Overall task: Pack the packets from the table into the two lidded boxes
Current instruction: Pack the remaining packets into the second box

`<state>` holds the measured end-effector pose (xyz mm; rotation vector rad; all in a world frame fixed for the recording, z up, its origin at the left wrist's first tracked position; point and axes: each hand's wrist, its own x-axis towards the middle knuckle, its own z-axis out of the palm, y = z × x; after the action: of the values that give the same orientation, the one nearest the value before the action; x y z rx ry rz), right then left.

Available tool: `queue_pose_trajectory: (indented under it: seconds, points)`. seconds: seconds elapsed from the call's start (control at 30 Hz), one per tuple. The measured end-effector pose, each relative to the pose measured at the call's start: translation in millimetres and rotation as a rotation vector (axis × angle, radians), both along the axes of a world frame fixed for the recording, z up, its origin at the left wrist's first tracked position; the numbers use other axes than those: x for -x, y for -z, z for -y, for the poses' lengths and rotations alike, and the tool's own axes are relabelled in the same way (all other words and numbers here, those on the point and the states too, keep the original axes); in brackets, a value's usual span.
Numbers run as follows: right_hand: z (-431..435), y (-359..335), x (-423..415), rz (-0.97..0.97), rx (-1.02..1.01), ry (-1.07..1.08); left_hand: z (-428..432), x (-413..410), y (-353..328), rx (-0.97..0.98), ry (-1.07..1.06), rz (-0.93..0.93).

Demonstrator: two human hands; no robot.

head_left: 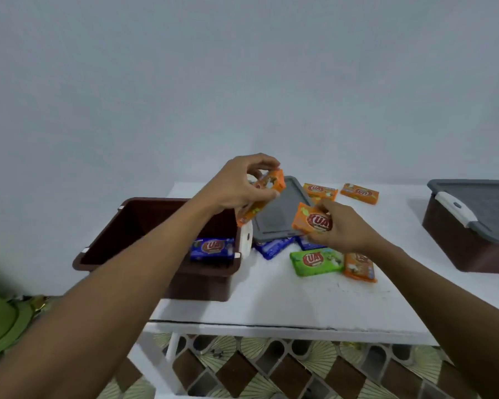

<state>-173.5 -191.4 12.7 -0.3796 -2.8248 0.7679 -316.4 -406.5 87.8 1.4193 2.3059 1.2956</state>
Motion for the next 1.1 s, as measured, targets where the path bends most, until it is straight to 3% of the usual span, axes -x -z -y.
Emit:
queue_pose_trajectory:
  seconds: [0.27, 0.47, 0.57, 0.8, 0.9, 1.1]
  points:
    - [114, -63, 81, 0.08, 0.178, -0.221, 116, 94, 21, 0.523, 0.023, -0.067]
    - [174, -40, 136, 0.38, -0.186, -0.424, 147, 120, 75, 0.823, 0.134, -0.115]
    - [190, -17, 149, 0.581, -0.308, -0.442, 152, 124, 92, 0.88, 0.193, -0.174]
    - [208, 16, 146, 0.728, -0.377, -0.443, 164, 129, 107, 1.033, 0.253, -0.256]
    - [208, 19, 144, 0.722, -0.458, -0.434, 163, 129, 108, 1.099, 0.346, -0.296]
    - [209, 17, 145, 0.66, -0.443, -0.417, 163, 135, 107, 1.148, 0.415, -0.202]
